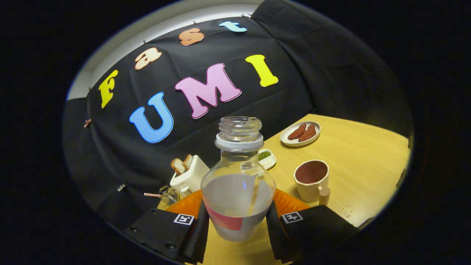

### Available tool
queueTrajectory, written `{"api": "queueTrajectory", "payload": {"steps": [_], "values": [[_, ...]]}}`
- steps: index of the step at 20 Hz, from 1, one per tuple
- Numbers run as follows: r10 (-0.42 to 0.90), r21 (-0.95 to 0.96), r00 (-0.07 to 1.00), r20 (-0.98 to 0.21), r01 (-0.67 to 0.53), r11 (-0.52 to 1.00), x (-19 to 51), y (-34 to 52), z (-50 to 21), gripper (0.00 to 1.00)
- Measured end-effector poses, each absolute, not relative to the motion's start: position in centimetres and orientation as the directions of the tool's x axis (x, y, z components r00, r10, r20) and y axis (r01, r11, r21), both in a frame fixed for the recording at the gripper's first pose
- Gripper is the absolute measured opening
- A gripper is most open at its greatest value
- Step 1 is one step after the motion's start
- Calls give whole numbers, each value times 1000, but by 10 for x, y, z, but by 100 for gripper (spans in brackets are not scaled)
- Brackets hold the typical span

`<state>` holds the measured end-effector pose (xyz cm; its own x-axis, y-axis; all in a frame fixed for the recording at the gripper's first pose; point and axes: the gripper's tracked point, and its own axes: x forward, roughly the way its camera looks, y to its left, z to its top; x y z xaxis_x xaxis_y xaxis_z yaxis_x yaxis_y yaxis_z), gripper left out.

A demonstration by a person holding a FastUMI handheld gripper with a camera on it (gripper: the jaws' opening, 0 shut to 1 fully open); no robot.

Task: Take the bottle from table, then pour the juice into the cup, finally place the bottle on the coaster

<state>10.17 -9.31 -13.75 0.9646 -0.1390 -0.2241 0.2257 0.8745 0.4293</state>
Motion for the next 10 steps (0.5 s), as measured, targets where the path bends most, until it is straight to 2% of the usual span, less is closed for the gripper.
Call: {"api": "queueTrajectory", "payload": {"steps": [6, 10], "values": [[-160, 133, 965, -208, 190, 973, 149, -77, -121, 71], [-174, 18, 963, -203, 181, 983, 192, -74, -127, 71]]}}
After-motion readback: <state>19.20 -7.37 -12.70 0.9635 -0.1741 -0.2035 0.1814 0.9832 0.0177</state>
